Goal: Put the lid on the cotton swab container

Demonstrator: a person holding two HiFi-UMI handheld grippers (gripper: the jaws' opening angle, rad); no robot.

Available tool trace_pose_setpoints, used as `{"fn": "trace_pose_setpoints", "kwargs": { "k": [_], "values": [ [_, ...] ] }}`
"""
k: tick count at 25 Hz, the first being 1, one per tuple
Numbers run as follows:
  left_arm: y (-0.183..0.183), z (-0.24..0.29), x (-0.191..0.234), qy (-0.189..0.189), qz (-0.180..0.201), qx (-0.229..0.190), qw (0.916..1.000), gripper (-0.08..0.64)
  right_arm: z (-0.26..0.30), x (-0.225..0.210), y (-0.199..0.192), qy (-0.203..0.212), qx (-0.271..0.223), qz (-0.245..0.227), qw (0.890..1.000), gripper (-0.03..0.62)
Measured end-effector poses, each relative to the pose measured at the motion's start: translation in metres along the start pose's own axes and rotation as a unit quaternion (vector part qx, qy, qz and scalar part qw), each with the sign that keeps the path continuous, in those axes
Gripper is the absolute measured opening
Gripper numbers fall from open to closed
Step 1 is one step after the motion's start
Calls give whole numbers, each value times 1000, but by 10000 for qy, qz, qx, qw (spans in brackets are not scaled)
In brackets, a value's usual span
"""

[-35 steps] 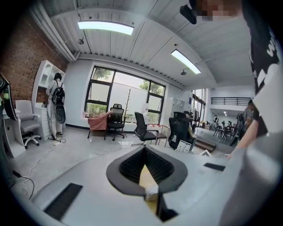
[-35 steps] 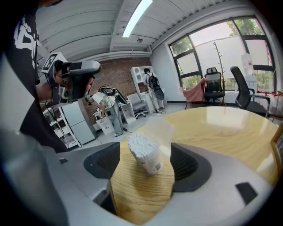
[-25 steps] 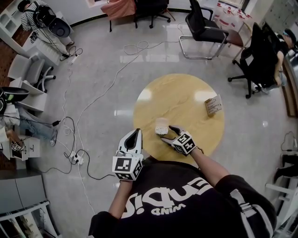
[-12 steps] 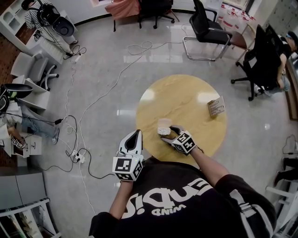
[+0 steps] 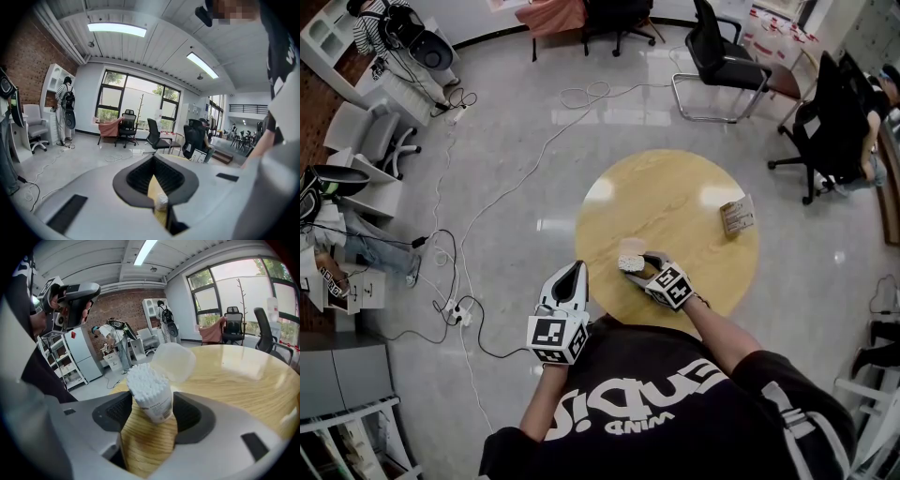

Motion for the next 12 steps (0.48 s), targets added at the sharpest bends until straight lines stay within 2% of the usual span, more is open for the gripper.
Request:
{"fn": "trace_pose_setpoints", "kwargs": {
  "k": [7,12],
  "values": [
    [0,1,1,135,269,12,9995,9,0,1,0,14,8,-9,10000,268],
    [0,2,-3,49,240,-20,9997,31,-1,1,-1,5,2,6,10000,268]
  ]
}}
Point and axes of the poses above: the fingertips, and each gripper's own axes: z forward along the fingers, x to its left, y out of its top, the point moved 2 cm from there along -z, backward along the fingers, and after that the axes turned 12 degrees about -x, right-handed, at the moved point
